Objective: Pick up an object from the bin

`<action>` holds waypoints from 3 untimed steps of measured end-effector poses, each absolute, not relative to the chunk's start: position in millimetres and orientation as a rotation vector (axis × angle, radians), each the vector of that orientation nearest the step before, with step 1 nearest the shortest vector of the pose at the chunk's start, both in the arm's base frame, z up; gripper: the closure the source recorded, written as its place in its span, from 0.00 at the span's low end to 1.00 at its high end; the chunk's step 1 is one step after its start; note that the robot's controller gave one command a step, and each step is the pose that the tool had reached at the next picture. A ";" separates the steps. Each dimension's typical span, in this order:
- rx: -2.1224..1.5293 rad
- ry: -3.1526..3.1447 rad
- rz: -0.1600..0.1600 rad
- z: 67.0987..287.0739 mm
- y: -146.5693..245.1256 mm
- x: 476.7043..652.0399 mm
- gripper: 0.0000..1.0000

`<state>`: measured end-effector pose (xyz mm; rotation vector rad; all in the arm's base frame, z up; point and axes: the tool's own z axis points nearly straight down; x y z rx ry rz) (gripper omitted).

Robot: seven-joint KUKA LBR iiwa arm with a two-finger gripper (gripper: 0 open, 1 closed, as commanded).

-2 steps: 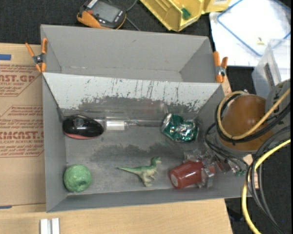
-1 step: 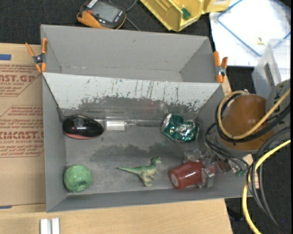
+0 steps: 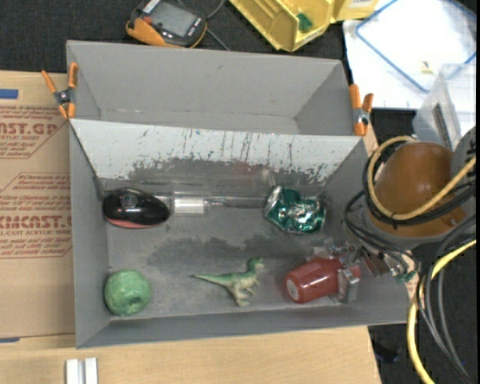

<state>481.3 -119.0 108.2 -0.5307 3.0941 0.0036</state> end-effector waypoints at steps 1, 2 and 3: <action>-0.530 3.092 0.002 132.3 -119.2 482.1 1.00; -0.530 3.093 0.003 153.6 -118.7 481.8 1.00; -0.529 3.091 0.001 181.8 -118.7 482.4 1.00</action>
Offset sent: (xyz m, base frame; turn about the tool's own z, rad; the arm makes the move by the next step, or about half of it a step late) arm 0.0007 -0.0004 0.0625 0.0002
